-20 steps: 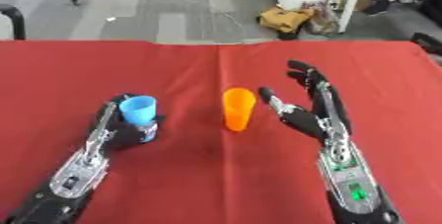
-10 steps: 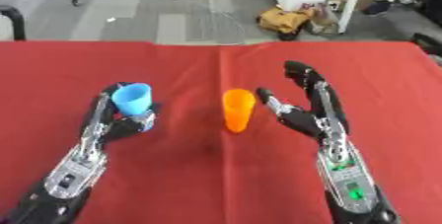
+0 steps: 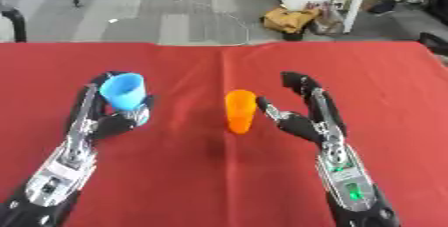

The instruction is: Pour the contents of one cup into another cup.

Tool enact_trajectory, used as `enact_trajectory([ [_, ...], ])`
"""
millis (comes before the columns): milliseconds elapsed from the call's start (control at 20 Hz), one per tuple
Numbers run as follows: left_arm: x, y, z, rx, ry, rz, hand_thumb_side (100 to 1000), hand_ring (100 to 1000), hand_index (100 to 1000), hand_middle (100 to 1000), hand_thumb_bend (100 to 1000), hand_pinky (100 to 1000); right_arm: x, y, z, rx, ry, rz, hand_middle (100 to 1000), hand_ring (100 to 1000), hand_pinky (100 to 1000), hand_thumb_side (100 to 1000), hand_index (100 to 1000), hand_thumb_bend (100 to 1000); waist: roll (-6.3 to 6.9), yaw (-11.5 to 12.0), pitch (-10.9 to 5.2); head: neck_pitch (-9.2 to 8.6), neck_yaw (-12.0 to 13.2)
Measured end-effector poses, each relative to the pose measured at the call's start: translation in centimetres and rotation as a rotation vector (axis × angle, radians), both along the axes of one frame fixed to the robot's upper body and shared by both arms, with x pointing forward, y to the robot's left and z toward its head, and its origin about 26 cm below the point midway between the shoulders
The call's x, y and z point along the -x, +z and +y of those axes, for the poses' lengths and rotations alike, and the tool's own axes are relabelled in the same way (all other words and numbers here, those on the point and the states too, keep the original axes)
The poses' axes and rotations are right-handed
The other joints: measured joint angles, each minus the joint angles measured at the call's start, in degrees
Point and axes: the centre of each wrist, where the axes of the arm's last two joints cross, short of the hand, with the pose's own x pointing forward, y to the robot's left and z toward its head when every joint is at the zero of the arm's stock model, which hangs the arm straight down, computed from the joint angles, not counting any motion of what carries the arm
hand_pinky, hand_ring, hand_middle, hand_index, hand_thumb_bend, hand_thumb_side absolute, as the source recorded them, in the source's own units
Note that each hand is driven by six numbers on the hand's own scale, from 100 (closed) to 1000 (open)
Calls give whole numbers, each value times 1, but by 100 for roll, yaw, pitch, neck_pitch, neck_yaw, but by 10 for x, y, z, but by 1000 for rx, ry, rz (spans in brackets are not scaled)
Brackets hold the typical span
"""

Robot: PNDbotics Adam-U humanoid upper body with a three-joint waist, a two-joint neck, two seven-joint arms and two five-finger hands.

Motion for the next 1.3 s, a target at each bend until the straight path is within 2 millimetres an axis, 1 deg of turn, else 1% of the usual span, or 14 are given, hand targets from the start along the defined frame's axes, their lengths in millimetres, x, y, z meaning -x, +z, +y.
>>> enact_trajectory([
  [300, 21, 5, 1, -17, -70, -8, 100, 330, 610, 364, 497, 456, -2, -12, -2, 72, -3, 22, 831, 855, 950, 240, 814, 566, 24, 29, -2, -1, -64],
  [550, 36, 12, 0, -6, -114, -19, 100, 334, 612, 366, 502, 460, -6, -16, 1, 129, 12, 31, 834, 856, 951, 239, 820, 570, 26, 57, -28, -2, -101],
  [600, 38, 13, -1, -3, -121, -20, 100, 335, 613, 367, 517, 461, -7, -17, 1, 138, 15, 31, 832, 856, 951, 239, 820, 571, 28, 64, -30, -2, -105],
  [1100, 53, 17, -2, 8, -170, -35, 100, 340, 616, 372, 527, 467, -16, -20, 5, 196, 55, 52, 817, 851, 949, 236, 820, 573, 61, 101, -38, -2, -152],
  [1300, 56, 17, -2, 11, -183, -36, 100, 342, 619, 375, 532, 470, -19, -20, 7, 212, 64, 60, 817, 850, 948, 236, 821, 574, 68, 126, -70, -2, -171],
])
